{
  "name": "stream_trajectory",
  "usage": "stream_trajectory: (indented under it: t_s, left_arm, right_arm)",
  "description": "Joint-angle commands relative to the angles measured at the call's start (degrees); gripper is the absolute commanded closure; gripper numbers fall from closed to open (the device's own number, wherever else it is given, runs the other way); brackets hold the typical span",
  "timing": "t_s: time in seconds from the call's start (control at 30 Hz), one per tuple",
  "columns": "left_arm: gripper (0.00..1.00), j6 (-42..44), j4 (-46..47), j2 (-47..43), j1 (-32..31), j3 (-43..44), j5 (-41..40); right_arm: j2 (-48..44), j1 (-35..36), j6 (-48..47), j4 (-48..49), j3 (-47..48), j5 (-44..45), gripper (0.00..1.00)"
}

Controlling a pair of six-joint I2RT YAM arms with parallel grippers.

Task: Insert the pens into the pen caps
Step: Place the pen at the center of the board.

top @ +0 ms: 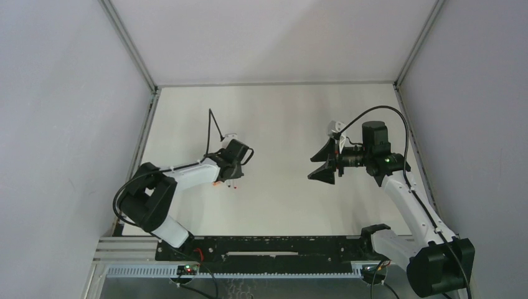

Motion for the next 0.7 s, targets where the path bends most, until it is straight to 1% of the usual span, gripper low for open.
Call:
stream_trajectory:
  t_s: [0.0,0.1,0.2,0.27,0.33,0.43,0.5,0.57,0.63,0.67]
  left_arm:
    - [0.74,1.20,-0.40,-5.03,0.47,0.26,-0.45]
    - [0.69,1.25,-0.51,-8.13,0.46,-0.45,0.25]
    - [0.68,1.58,-0.43,-11.89,0.46,-1.52,1.46]
    - [0.67,2.40,0.83,-15.93,0.40,-2.84,4.11]
    - [0.64,3.63,4.28,-21.80,0.37,-5.45,8.94]
    - [0.54,4.85,8.95,-32.81,0.37,-8.73,16.71]
    - [0.46,6.05,8.56,-39.22,0.46,-8.38,20.23]
    - [0.36,9.11,4.20,-44.93,0.47,-5.49,22.45]
    - [0.26,13.02,-1.15,-48.08,0.54,-0.08,24.41]
    - [0.20,14.91,-3.10,-49.23,0.55,1.29,24.82]
  right_arm:
    - [-0.71,-0.80,-1.13,-0.04,1.89,-0.49,0.23]
    - [-0.82,-1.14,-1.16,-0.02,1.93,-0.58,0.23]
    - [-0.95,-1.48,-1.26,-0.04,1.95,-0.54,0.24]
    - [-1.27,-1.89,-1.43,-0.13,2.01,-0.43,0.23]
    - [-1.89,-2.71,-2.05,-0.81,2.13,-0.05,0.24]
    - [-3.16,-4.88,-5.12,-3.71,3.20,1.06,0.24]
    - [-4.25,-7.42,-6.33,-4.52,3.33,1.55,0.23]
    - [-4.72,-10.72,-6.79,-4.93,3.34,0.94,0.23]
    - [-4.44,-14.87,-6.77,-5.05,3.34,0.51,0.23]
    - [-4.21,-16.43,-6.78,-5.00,3.34,0.67,0.23]
